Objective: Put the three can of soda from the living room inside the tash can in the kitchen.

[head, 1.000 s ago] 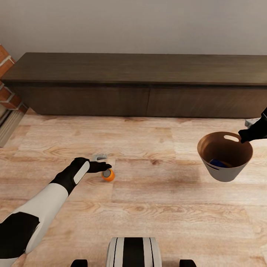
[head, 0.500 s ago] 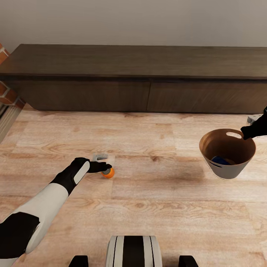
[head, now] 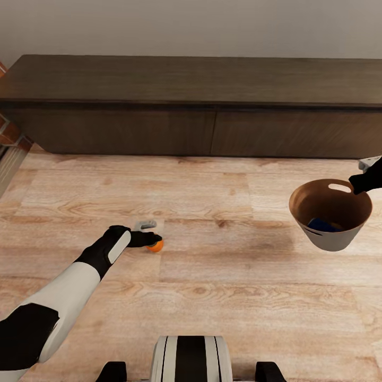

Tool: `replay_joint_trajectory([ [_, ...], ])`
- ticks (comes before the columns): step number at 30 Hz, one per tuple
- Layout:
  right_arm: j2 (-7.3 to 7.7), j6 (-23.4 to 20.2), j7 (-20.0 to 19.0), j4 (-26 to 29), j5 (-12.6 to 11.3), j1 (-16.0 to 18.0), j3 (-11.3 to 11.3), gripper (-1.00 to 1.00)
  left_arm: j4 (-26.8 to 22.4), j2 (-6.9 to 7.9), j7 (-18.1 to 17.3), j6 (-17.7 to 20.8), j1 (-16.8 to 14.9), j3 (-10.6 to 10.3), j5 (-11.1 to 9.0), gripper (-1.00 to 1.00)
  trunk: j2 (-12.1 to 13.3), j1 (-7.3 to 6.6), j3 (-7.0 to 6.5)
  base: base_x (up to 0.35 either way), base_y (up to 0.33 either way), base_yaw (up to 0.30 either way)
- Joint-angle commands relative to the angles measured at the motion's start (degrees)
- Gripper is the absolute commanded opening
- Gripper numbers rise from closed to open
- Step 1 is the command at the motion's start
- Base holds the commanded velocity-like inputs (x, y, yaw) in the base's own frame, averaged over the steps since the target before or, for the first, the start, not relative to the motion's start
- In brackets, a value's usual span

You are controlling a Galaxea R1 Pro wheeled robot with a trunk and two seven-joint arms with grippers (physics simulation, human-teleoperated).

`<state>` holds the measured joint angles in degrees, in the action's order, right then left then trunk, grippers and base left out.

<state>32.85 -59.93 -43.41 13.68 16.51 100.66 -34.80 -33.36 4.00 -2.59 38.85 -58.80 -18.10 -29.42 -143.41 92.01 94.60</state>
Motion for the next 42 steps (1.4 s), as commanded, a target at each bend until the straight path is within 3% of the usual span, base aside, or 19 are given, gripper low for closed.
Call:
replay_joint_trajectory([
  [1,0.0,-0.07,-0.2,-0.03,0.0,0.03,0.0,-1.0,0.01,-0.14,0.03,0.0,0.0,0.0,0.04,1.0,0.0,-0.01,0.0,0.0,0.0,0.0],
  [8,0.02,-0.07,-0.2,-0.33,0.08,0.06,-0.42,-1.0,-0.05,-0.61,-0.25,-0.05,0.0,0.06,-0.02,1.0,0.0,-0.01,0.0,0.0,0.0,0.0],
  [9,0.02,-0.07,-0.21,-0.35,0.06,0.06,-0.74,-1.0,-0.06,-0.62,-0.28,-0.06,0.0,0.06,-0.02,-1.0,0.0,-0.01,0.0,0.0,0.0,0.0],
  [14,-0.08,-0.07,-0.27,-0.43,0.02,0.06,-3.0,-1.0,-0.11,-0.65,-0.34,-0.08,0.16,0.01,-0.03,-1.0,0.0,-0.01,0.0,0.0,0.0,0.0],
  [27,0.07,-0.07,-0.28,-0.48,0.01,0.05,-3.6,-1.0,-0.12,-0.61,-0.33,-0.06,0.44,0.0,-0.03,-1.0,0.0,-0.01,0.0,0.0,0.0,0.0],
  [42,0.28,-0.07,-0.28,-0.5,0.01,0.04,-3.69,-1.0,-0.12,-0.62,-0.39,-0.04,0.44,0.0,-0.01,-1.0,0.97,-0.78,-3.24,0.0,0.0,0.0],
])
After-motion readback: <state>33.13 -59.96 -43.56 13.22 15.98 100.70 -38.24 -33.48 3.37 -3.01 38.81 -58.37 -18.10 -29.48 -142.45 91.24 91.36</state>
